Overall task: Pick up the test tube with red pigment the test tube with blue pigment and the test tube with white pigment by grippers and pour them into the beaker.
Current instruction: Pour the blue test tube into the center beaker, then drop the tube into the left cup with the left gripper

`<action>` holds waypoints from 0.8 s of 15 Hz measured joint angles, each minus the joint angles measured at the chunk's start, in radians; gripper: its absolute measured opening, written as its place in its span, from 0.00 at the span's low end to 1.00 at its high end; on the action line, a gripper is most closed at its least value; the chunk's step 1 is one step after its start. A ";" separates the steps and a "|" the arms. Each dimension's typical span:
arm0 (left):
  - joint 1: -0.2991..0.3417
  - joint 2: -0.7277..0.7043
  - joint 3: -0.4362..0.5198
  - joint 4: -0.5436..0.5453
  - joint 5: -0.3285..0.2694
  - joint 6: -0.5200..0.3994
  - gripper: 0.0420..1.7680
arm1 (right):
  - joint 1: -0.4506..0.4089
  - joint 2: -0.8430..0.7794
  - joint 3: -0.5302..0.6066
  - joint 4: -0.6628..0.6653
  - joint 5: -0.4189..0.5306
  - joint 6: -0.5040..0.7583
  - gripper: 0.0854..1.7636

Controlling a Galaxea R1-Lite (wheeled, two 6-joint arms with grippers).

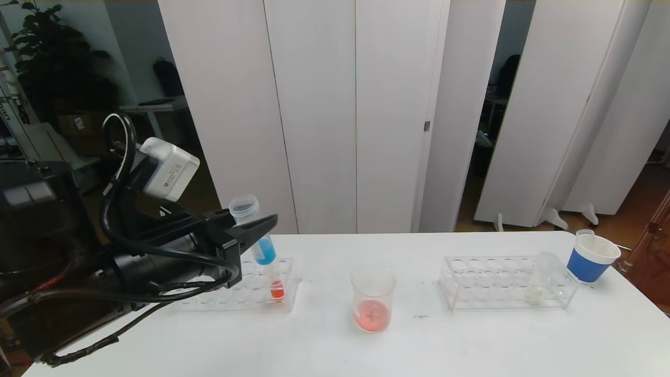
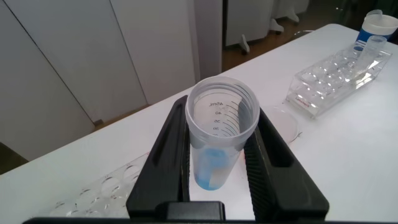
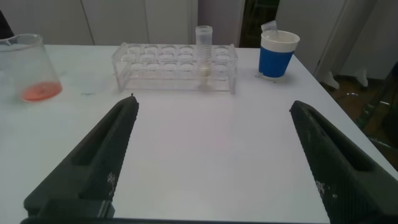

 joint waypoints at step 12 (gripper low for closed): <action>-0.117 0.220 -0.011 -0.252 -0.021 0.111 0.32 | 0.000 0.000 0.000 0.000 0.000 0.000 0.99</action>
